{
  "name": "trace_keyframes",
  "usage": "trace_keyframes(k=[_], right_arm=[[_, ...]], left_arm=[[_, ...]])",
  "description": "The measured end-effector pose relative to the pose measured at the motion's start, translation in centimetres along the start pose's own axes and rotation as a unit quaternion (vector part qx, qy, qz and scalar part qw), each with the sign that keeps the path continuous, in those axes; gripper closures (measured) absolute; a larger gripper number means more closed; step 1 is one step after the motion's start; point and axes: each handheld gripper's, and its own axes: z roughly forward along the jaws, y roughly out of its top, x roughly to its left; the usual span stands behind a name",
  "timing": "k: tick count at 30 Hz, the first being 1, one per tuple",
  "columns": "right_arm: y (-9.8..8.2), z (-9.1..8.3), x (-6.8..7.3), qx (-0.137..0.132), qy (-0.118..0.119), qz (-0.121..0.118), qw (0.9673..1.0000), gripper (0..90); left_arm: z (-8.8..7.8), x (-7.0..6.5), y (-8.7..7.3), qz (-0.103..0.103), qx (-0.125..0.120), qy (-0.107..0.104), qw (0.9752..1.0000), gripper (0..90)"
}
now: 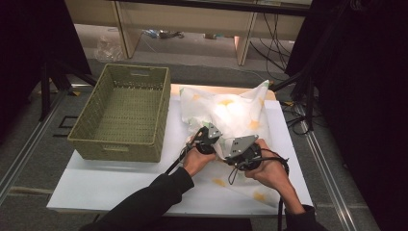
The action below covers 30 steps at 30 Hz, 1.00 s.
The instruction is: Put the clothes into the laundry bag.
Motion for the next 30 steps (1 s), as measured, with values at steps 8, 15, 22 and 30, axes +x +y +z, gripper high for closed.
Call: trace_keyframes(k=[8, 15, 22, 30], right_arm=[[-0.3, 0.4, -0.1, 0.009, -0.004, -0.013, 0.9999, 90.0], [-0.2, 0.3, -0.1, 0.012, -0.009, -0.001, 0.9999, 90.0], [-0.2, 0.3, -0.1, 0.010, -0.010, -0.005, 0.9999, 90.0], [-0.3, 0.6, -0.2, 0.010, -0.004, -0.018, 0.9998, 90.0]], left_arm=[[-3.1, -0.1, -0.7, -0.018, 0.028, -0.019, 0.9993, 48.3], [-5.6, 0.7, -2.8, -0.034, 0.082, -0.001, 0.9961, 29.0], [-4.1, 1.4, -2.8, -0.023, 0.075, -0.005, 0.9969, 53.7], [-1.9, 0.6, -1.3, -0.007, 0.043, -0.013, 0.9990, 85.6]])
